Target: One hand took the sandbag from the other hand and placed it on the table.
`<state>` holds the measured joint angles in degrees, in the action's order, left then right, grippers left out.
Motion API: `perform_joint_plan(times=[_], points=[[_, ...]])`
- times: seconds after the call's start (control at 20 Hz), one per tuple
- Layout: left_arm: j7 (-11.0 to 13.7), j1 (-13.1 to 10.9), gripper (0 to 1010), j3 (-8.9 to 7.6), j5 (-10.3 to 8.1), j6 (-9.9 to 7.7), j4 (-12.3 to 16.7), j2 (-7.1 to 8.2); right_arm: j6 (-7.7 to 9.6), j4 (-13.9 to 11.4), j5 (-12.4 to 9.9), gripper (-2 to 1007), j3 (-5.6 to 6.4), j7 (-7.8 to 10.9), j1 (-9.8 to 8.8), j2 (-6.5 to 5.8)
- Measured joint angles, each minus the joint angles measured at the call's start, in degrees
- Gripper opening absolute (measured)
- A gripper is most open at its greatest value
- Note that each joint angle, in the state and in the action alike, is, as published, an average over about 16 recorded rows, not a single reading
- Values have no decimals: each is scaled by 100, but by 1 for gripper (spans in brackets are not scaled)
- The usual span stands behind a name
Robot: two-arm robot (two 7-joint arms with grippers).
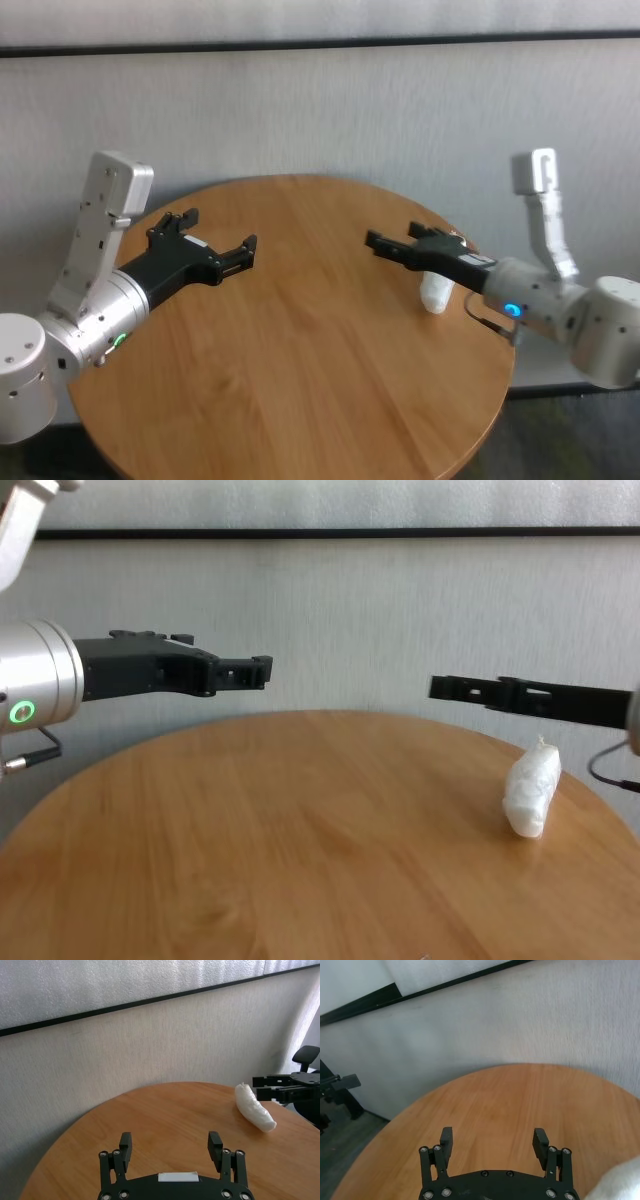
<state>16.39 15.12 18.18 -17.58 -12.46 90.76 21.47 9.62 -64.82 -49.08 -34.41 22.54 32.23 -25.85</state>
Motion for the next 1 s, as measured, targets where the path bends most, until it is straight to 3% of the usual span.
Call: perform_joint_plan(times=[0.5,1.0], points=[[0,0,1000,0,0,0,0,0,-633,257,784,1005,-331,85,283,499],[0,0,1000,0,0,0,0,0,-812,478,1114,1005,-442,298,454,769]])
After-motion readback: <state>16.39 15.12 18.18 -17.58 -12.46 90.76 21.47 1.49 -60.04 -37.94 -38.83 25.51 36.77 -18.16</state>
